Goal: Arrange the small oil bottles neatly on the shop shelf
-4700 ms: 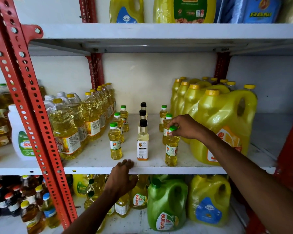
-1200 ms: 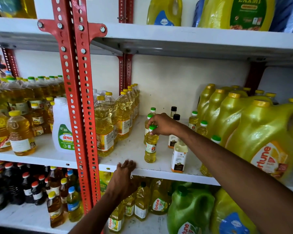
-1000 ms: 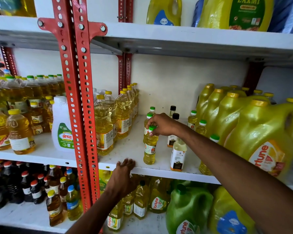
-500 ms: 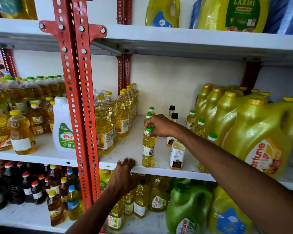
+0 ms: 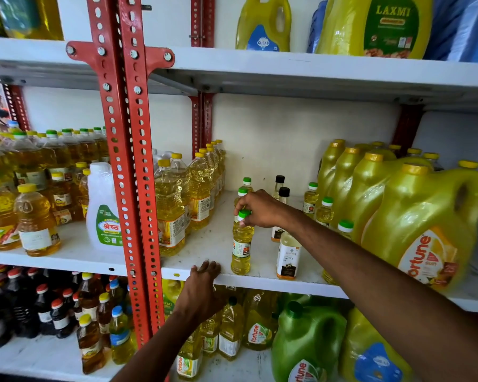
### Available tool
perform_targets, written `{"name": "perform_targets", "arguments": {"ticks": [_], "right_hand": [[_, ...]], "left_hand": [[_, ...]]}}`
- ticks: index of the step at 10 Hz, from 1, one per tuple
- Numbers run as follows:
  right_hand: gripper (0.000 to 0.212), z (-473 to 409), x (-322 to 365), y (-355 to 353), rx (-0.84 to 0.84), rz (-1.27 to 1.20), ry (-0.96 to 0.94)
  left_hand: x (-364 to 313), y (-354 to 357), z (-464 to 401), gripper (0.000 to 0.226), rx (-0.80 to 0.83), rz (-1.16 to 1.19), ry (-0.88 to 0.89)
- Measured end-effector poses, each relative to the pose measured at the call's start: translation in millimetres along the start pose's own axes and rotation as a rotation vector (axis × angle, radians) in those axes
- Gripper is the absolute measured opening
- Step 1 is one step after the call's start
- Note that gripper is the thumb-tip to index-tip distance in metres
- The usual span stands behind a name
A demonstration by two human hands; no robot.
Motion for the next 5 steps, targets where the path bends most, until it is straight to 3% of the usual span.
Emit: {"name": "perform_targets", "arguments": {"ticks": [4,5], "right_hand": [[0.039,-0.8,3.3,-0.3,0.052,0.012,-0.009],[0.054,1.7,0.7,1.7,0.066,0.037,0.008]], "left_hand": [[-0.2,-0.5,-0.2,0.080,0.016,-0.005,-0.005],[-1.7,-2.6,-1.5,0.087,0.034,-0.018,0.007]]}}
Point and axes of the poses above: each hand's wrist, its own z-axis away from the middle knuckle, its own y-axis out of the palm, x = y × z, the point moved 6 cm from there along -z, towards the middle knuckle, and after that the axes turned 6 degrees about y, right-handed, at the moved point
